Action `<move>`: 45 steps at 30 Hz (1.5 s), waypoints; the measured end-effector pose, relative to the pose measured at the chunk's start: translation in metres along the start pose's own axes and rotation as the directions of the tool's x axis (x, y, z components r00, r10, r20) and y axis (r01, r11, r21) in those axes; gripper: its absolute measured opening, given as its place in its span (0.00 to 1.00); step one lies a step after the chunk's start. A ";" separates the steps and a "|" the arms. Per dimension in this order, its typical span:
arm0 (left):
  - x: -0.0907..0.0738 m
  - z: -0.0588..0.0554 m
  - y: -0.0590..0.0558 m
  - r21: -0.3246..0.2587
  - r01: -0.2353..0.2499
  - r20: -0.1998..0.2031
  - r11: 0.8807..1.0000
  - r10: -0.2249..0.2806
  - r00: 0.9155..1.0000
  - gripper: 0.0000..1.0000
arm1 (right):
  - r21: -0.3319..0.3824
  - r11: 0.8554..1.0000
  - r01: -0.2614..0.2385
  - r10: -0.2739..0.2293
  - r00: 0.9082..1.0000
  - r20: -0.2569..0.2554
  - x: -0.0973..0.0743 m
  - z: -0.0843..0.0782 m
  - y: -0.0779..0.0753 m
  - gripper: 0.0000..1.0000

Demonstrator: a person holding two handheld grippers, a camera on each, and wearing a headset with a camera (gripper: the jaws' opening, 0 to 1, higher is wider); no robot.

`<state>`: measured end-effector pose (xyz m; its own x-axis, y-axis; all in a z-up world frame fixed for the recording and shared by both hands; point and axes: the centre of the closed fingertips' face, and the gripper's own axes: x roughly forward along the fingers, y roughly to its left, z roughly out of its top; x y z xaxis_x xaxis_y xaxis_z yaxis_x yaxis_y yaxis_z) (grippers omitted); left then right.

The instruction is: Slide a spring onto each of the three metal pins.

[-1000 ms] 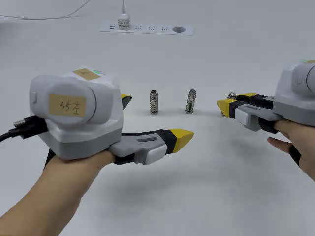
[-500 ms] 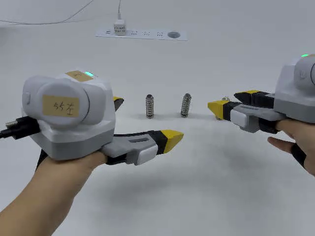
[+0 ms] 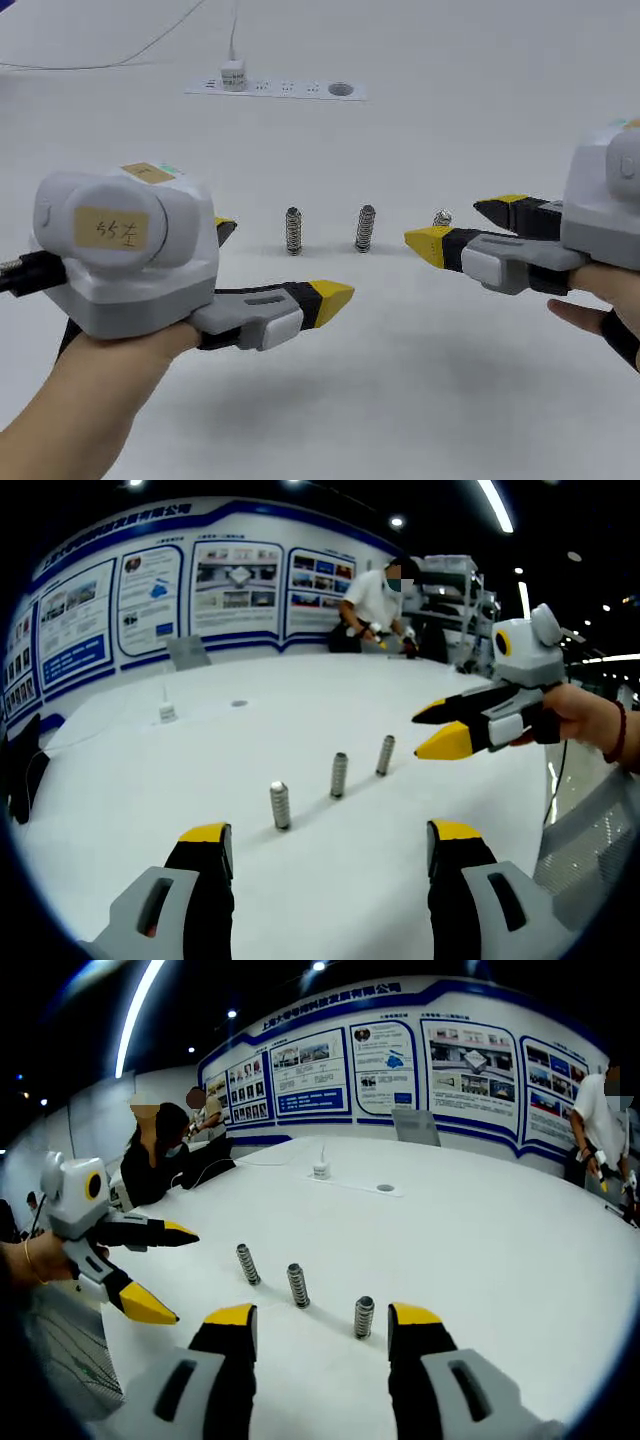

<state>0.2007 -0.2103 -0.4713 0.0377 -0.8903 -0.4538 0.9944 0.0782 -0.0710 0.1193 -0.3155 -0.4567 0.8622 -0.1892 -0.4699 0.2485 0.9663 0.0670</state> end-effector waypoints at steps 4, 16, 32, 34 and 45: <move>-0.006 0.003 0.000 0.017 -0.011 0.000 1.000 0.011 1.000 0.81 | -0.001 1.000 -0.001 0.001 1.000 0.002 -0.009 0.000 0.004 0.56; -0.030 -0.004 0.000 0.020 -0.033 0.000 0.999 0.033 0.999 0.81 | 0.014 1.000 -0.026 0.025 0.999 0.029 -0.031 -0.007 0.021 0.64; -0.050 -0.009 0.004 -0.001 -0.064 0.026 0.998 0.064 0.998 0.83 | 0.002 0.999 -0.054 0.054 0.996 0.067 -0.049 -0.012 0.047 0.71; -0.052 -0.011 0.005 -0.003 -0.069 0.026 0.998 0.069 0.997 0.83 | 0.015 0.998 -0.057 0.055 0.995 0.081 -0.049 -0.012 0.049 0.72; -0.053 -0.011 0.009 -0.031 -0.089 0.033 0.996 0.090 0.995 0.85 | 0.012 0.999 -0.043 0.042 0.996 0.074 -0.049 -0.018 0.049 0.78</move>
<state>0.2067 -0.1578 -0.4575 0.1306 -0.8939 -0.4288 0.9835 0.1713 -0.0574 0.0817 -0.2558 -0.4459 0.9023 -0.1611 -0.4000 0.2168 0.9713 0.0977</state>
